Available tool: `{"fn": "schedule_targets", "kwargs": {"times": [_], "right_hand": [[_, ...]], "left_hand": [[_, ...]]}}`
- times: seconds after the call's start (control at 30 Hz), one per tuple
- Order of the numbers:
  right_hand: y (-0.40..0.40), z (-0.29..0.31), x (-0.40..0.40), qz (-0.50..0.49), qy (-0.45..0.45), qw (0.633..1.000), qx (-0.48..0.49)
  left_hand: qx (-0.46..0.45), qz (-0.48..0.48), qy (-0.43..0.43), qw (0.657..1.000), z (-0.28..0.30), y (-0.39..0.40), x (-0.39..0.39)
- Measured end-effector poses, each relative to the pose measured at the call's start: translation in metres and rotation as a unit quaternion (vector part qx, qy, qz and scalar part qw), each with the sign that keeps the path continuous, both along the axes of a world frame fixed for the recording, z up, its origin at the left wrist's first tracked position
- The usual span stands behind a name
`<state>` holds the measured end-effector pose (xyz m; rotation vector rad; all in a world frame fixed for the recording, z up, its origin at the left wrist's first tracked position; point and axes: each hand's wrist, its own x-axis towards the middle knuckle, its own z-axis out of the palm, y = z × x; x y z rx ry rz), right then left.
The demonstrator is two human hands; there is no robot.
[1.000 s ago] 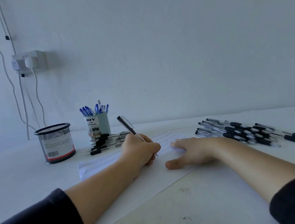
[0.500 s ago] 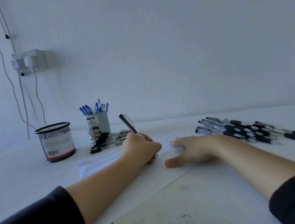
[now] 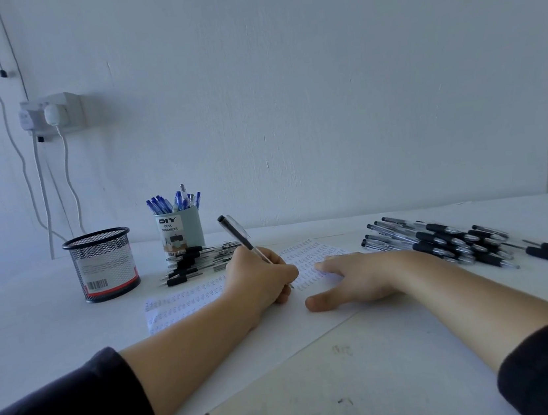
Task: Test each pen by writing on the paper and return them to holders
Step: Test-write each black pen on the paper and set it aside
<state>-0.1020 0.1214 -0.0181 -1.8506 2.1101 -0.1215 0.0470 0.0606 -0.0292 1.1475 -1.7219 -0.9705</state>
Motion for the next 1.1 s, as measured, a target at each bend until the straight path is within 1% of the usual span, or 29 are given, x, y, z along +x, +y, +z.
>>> {"fn": "schedule_targets", "kwargs": {"times": [0.17, 0.9, 1.1], "right_hand": [[0.0007, 0.0003, -0.0003, -0.001, -0.001, 1.000, 0.000], [0.0006, -0.0003, -0.0008, 0.000, 0.001, 1.000, 0.002], [0.0000, -0.0002, -0.0005, 0.000, -0.002, 1.000, -0.001]], "left_hand": [[0.001, -0.003, -0.013, 1.000, 0.0003, 0.0008, -0.0006], [-0.002, -0.005, -0.017, 1.000, 0.0008, 0.0020, -0.0012], [-0.004, -0.023, -0.024, 0.999, 0.0009, 0.0034, -0.0008]]}}
